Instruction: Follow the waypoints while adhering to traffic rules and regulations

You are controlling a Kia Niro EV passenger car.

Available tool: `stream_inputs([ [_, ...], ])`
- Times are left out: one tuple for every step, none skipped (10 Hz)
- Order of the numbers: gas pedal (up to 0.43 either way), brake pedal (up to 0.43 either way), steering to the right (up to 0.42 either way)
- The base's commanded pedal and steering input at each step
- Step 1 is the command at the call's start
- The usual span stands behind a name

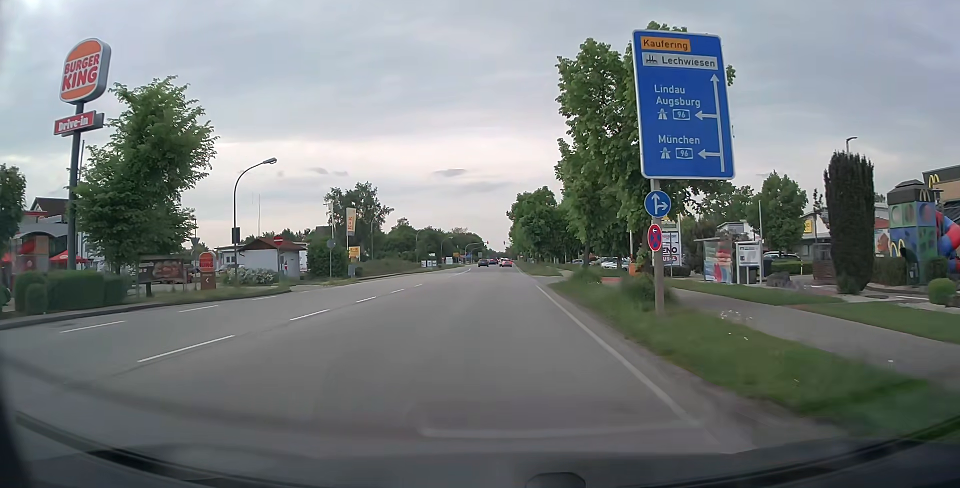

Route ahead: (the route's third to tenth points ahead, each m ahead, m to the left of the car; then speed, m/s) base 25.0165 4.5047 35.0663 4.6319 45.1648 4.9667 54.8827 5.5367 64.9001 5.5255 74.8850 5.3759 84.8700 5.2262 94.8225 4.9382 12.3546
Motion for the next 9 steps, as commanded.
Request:
stream_inputs([
  [0.209,0.000,0.000],
  [0.209,0.000,0.000],
  [0.197,0.000,0.000],
  [0.189,0.000,0.000],
  [0.189,0.000,0.000],
  [0.189,0.000,-0.001],
  [0.177,0.000,-0.002],
  [0.157,0.000,-0.004],
  [0.157,0.000,-0.003],
])
